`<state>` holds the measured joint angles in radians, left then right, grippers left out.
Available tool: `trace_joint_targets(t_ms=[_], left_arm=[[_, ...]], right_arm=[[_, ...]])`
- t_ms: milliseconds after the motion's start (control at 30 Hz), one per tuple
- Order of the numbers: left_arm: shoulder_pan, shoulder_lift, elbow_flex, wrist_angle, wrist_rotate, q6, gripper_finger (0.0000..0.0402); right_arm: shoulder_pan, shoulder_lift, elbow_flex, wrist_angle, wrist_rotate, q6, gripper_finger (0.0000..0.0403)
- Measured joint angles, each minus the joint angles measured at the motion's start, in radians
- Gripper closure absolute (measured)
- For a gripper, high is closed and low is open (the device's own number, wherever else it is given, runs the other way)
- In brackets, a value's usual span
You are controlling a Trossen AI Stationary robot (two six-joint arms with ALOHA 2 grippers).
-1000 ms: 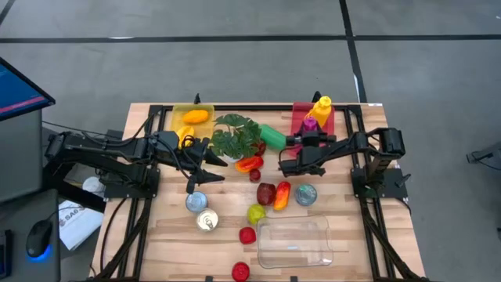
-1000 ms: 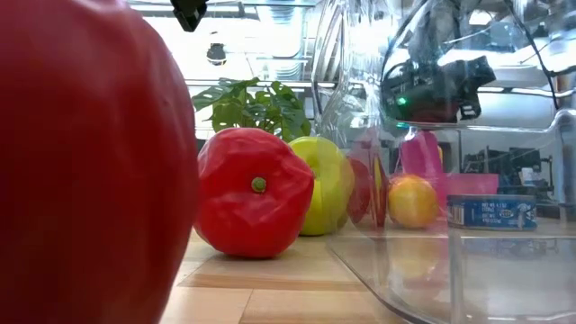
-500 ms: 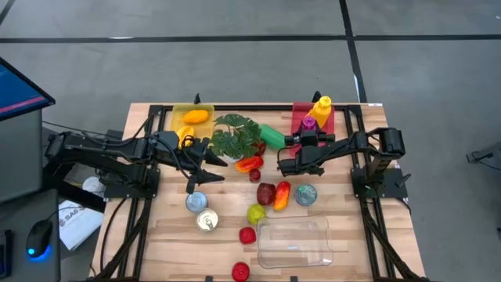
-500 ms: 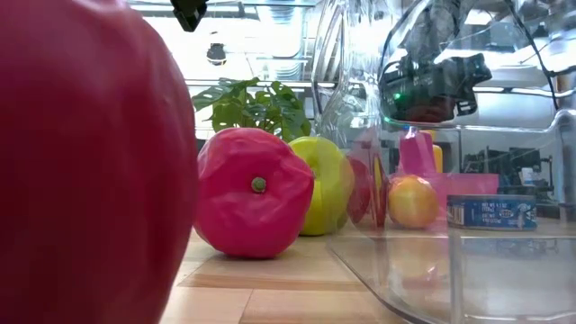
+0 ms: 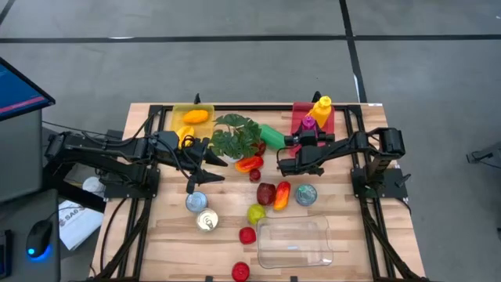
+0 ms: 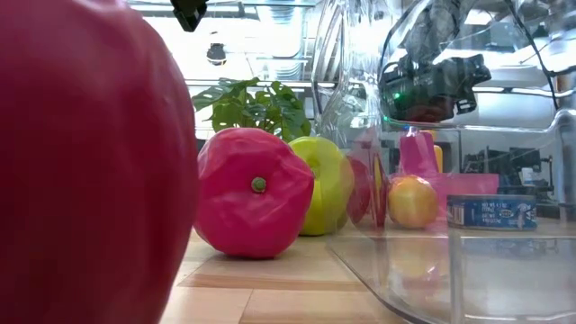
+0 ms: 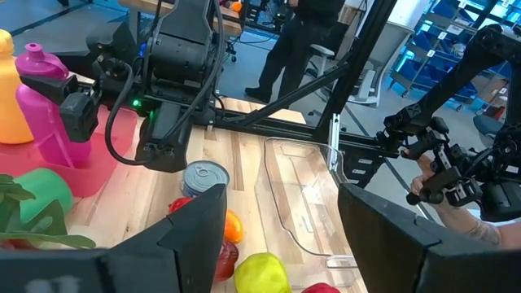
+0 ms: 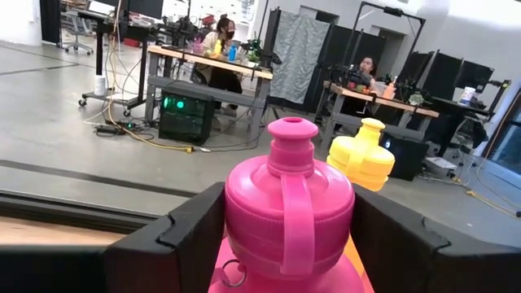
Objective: Pick & Place Food Item
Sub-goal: Put the pink water bottle into the pink bin
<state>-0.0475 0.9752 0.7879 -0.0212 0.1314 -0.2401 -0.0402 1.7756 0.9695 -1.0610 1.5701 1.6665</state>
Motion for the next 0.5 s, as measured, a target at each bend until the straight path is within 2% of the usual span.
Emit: trace_joint_targets(t_ms=[500], left_arm=[[0.0,0.0,0.0,0.006,0.0,-0.001,0.0175]], right_arm=[[0.0,-0.001,0.0,0.049,0.001,0.0,0.0162]])
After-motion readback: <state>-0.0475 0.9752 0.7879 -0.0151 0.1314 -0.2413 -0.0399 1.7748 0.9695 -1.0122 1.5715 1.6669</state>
